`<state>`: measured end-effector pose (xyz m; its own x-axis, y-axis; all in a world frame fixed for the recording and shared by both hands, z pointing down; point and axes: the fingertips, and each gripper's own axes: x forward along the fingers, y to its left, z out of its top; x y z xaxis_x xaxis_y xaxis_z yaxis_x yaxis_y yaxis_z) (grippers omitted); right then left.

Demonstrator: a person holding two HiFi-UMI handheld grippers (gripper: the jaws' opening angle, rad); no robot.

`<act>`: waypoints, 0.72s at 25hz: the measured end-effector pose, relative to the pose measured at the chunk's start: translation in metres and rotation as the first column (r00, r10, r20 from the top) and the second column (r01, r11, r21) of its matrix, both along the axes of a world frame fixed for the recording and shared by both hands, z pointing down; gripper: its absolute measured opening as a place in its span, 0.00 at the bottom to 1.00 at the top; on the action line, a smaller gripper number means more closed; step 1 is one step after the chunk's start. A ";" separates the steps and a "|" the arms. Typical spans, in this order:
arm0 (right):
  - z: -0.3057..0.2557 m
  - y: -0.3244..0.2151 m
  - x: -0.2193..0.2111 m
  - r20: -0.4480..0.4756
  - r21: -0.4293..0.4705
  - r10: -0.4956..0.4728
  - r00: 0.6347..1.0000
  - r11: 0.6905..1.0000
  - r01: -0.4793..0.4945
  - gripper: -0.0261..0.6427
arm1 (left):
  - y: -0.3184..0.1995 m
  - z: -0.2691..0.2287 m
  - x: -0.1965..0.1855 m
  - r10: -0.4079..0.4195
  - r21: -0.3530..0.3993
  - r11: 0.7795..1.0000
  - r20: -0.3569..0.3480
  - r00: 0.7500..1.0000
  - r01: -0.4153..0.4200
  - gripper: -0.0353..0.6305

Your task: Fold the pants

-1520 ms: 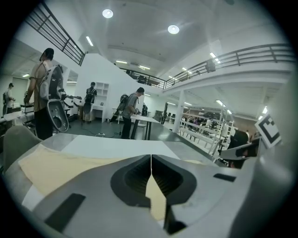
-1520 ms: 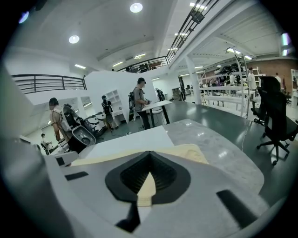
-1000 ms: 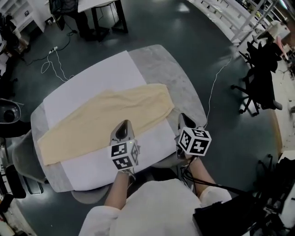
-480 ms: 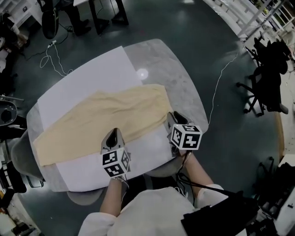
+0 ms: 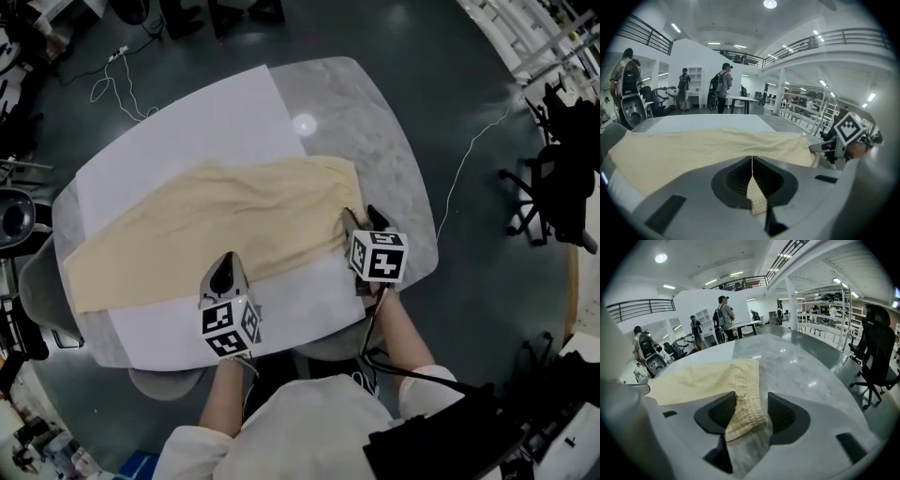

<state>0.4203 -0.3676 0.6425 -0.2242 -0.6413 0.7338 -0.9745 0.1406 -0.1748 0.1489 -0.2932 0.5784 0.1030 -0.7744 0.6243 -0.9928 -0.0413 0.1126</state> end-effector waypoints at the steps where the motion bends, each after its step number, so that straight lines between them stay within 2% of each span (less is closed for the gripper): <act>1: 0.004 -0.002 0.000 -0.006 -0.006 -0.010 1.000 1.000 0.009 0.35 | -0.001 0.002 0.001 0.000 -0.003 1.000 0.002 1.000 0.000 0.07; 9: 0.013 -0.018 -0.019 -0.041 -0.029 -0.091 0.995 0.996 0.090 0.34 | -0.010 0.006 -0.006 -0.008 -0.006 1.000 0.004 1.000 0.008 0.07; 15: 0.018 -0.022 -0.027 -0.063 -0.071 -0.125 0.990 0.990 0.121 0.28 | -0.004 0.018 -0.006 -0.021 -0.027 0.999 -0.010 1.000 0.021 0.07; 18: 0.019 -0.022 -0.024 -0.049 -0.080 -0.114 0.992 0.991 0.110 0.21 | -0.002 0.021 -0.005 -0.024 -0.032 0.999 -0.020 1.000 0.023 0.07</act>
<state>0.3965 -0.3900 0.6612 -0.2505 -0.5552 0.7931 -0.9616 0.2372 -0.1378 0.1440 -0.2953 0.5997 0.0979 -0.7567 0.6464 -0.9909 -0.0141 0.1336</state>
